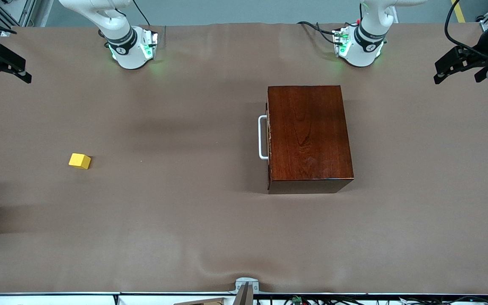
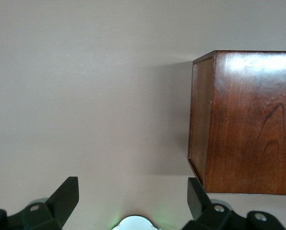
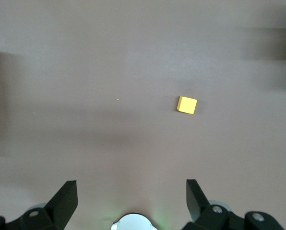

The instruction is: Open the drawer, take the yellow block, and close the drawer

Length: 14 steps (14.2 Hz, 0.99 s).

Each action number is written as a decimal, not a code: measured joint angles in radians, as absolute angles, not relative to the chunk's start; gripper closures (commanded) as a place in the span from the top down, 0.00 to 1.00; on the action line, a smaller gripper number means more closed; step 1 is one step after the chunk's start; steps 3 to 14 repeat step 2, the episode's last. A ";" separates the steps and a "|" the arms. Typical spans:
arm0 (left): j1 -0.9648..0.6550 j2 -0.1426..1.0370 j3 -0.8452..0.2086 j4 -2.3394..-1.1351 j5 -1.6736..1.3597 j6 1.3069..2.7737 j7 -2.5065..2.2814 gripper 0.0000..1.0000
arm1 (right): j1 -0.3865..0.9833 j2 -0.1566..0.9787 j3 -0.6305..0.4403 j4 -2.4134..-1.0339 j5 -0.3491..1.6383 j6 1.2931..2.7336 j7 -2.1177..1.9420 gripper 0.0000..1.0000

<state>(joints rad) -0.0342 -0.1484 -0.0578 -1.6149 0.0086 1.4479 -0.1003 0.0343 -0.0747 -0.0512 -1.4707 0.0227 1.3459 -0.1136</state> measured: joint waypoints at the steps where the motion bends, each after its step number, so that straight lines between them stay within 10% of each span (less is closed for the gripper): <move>1: -0.034 -0.148 -0.058 -1.614 0.009 1.448 -0.100 1.00 | 0.034 -0.074 -0.051 -1.471 0.021 1.347 -0.114 1.00; 14: -0.034 -0.148 -0.058 -1.614 0.009 1.448 -0.100 1.00 | 0.034 -0.074 -0.051 -1.471 0.020 1.348 -0.114 1.00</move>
